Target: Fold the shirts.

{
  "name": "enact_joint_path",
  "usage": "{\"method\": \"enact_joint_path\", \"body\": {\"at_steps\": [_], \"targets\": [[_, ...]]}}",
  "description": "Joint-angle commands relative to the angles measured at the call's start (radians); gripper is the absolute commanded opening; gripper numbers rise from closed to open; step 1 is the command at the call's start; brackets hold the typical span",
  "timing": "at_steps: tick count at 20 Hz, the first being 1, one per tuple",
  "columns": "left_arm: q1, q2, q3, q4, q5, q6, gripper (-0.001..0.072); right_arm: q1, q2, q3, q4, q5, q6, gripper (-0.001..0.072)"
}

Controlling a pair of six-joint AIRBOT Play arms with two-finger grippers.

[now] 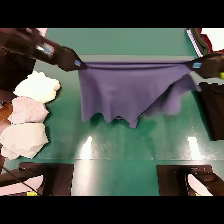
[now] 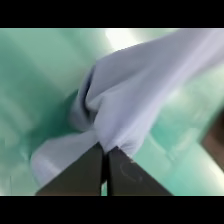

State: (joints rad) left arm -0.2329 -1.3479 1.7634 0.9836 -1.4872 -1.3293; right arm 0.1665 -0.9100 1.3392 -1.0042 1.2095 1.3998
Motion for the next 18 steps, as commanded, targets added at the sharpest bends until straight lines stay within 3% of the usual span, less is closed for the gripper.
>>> {"method": "enact_joint_path", "body": {"at_steps": [1,5,7,8,13,18], "targets": [[0.001,-0.139,-0.098,0.117,0.173,0.002,0.0026,0.072,-0.206,0.0,0.006,-0.082,0.005,0.0013],[0.001,-0.256,-0.098,0.133,0.351,-0.003,0.0034,0.114,-0.411,0.001,0.009,-0.288,0.006,0.0014],[0.003,-0.26,-0.097,0.136,0.401,-0.003,0.0534,0.114,-0.472,0.001,0.009,-0.307,0.006,0.0013],[0.007,-0.259,-0.088,0.137,0.402,-0.003,0.0582,0.114,-0.493,0.001,0.01,-0.304,0.006,0.0013],[0.021,-0.254,-0.049,0.1,0.231,-0.082,0.0583,0.111,-0.524,0.001,0.007,-0.307,0.006,0.0015],[-0.12,-0.253,-0.193,0.079,0.164,-0.116,0.0582,0.085,-0.524,0.001,0.009,-0.274,0.006,0.0015]]}}
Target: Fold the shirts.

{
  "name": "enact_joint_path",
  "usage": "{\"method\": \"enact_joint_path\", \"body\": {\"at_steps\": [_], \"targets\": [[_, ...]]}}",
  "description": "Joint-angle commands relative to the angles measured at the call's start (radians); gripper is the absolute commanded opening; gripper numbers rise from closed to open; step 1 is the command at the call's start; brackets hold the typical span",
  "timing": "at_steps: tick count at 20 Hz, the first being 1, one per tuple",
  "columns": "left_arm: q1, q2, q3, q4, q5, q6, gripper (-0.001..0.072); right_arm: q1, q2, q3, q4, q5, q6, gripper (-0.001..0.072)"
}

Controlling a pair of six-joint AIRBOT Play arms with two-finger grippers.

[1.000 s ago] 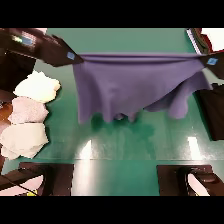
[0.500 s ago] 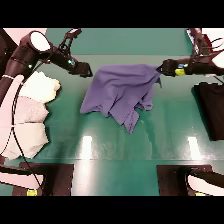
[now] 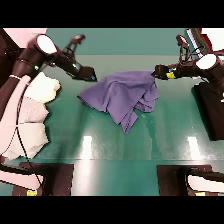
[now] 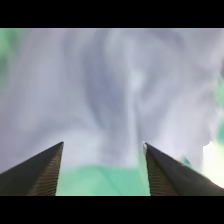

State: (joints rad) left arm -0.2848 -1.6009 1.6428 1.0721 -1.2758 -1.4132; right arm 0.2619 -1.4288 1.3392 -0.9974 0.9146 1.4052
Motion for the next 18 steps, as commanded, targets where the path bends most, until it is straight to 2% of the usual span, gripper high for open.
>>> {"method": "enact_joint_path", "body": {"at_steps": [1,5,7,9,11,16,18], "targets": [[-0.103,0.003,-0.127,-0.009,-0.04,-0.04,0.0583,-0.01,-0.005,0.001,0.001,0.032,0.0,0.0015],[-0.198,0.087,-0.408,-0.035,0.118,-0.101,0.0583,-0.01,-0.005,0.001,0.0,0.047,0.0,0.0015],[-0.201,0.13,-0.52,-0.179,0.202,-0.089,0.0584,-0.01,-0.005,0.001,-0.001,0.048,-0.001,0.0015],[-0.207,0.143,-0.598,-0.333,0.278,-0.027,0.0584,-0.01,-0.005,0.001,-0.001,0.048,-0.002,0.0015],[-0.222,0.143,-0.652,-0.423,0.361,0.013,0.0584,-0.01,-0.005,0.001,-0.001,0.048,-0.017,0.0015],[-0.311,0.123,-0.676,-0.438,0.554,0.014,0.0583,-0.01,-0.005,0.001,0.0,0.05,-0.019,0.0015],[-0.314,0.105,-0.675,-0.488,0.561,0.015,0.0583,-0.01,-0.005,0.001,-0.001,0.055,-0.019,0.0015]]}}
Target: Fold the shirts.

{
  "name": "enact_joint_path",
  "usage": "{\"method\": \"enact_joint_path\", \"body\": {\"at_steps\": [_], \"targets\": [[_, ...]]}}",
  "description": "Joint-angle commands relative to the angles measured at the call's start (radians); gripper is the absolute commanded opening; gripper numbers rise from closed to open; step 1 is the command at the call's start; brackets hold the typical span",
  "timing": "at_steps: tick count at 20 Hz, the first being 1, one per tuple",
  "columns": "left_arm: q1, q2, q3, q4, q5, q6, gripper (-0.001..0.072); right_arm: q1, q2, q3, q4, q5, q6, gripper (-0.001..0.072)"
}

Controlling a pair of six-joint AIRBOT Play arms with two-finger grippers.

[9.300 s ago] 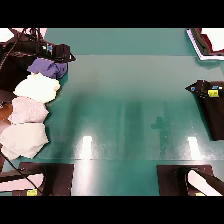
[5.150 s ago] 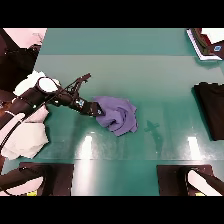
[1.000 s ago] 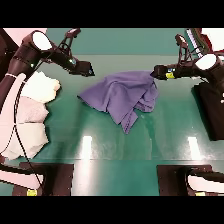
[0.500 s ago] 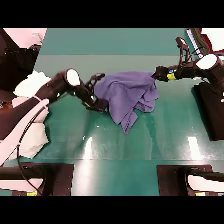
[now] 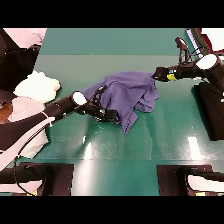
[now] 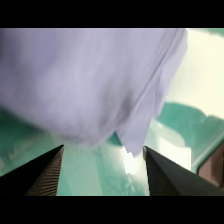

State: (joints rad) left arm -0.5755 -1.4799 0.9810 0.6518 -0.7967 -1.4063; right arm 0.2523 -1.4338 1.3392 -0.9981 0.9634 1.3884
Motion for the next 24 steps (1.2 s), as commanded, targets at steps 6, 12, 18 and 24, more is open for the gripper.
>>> {"method": "enact_joint_path", "body": {"at_steps": [6,12,18,24], "targets": [[-0.011,0.014,-0.013,-0.074,-0.008,0.016,0.0026,-0.001,0.0,0.001,-0.001,0.014,-0.003,0.0015],[0.206,0.279,0.022,0.088,-0.144,0.019,0.0026,-0.001,0.043,0.0,-0.076,0.165,-0.01,0.0045],[0.386,0.405,0.118,0.204,-0.232,0.019,0.0026,-0.077,0.046,0.0,-0.076,0.341,-0.031,0.0569],[0.408,0.404,0.132,0.232,-0.259,0.019,0.0026,-0.272,-0.002,-0.098,-0.058,0.321,-0.06,0.0477]]}}
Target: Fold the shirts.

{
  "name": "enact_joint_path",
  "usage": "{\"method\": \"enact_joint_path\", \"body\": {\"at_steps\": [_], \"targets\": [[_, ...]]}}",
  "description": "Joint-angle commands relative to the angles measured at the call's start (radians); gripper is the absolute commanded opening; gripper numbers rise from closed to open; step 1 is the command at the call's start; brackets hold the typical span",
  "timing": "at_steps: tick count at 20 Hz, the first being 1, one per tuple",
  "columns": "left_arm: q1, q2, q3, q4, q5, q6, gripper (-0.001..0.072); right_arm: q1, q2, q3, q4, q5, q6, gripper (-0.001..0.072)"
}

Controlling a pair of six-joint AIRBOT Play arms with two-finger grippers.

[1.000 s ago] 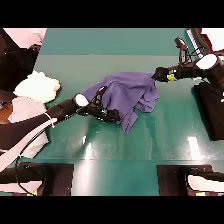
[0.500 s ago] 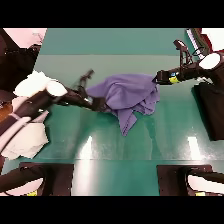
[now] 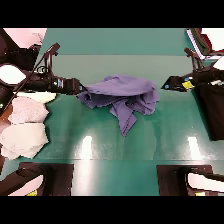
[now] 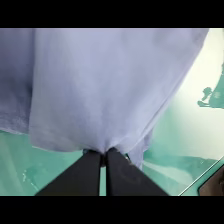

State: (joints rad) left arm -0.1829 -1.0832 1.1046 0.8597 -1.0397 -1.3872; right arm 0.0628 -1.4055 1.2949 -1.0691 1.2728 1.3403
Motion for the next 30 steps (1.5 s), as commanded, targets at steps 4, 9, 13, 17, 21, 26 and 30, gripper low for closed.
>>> {"method": "enact_joint_path", "body": {"at_steps": [4,9,13,17,21,26,30], "targets": [[0.015,0.007,0.009,0.023,-0.016,-0.001,0.0026,-0.135,-0.155,-0.147,0.212,-0.076,-0.127,0.0447],[0.015,0.007,0.009,0.024,-0.016,0.0,0.0026,-0.118,-0.292,-0.082,0.319,-0.088,-0.148,0.0447],[0.015,0.007,0.009,0.024,-0.016,0.0,0.0026,-0.071,-0.31,-0.055,0.306,-0.093,-0.156,0.0424],[0.015,0.007,0.009,0.024,-0.019,0.0,0.0026,-0.072,-0.299,-0.055,0.304,-0.101,-0.191,0.0016],[0.016,0.008,0.082,0.075,-0.027,-0.001,0.0026,-0.132,-0.171,-0.054,0.277,-0.126,-0.19,0.0015],[0.016,0.008,0.4,0.089,-0.058,-0.001,0.0026,-0.214,0.1,-0.009,0.26,-0.177,-0.19,0.0014],[0.016,0.008,0.763,0.107,-0.138,0.0,0.0026,-0.216,0.272,0.244,0.254,-0.199,-0.19,0.0014]]}}
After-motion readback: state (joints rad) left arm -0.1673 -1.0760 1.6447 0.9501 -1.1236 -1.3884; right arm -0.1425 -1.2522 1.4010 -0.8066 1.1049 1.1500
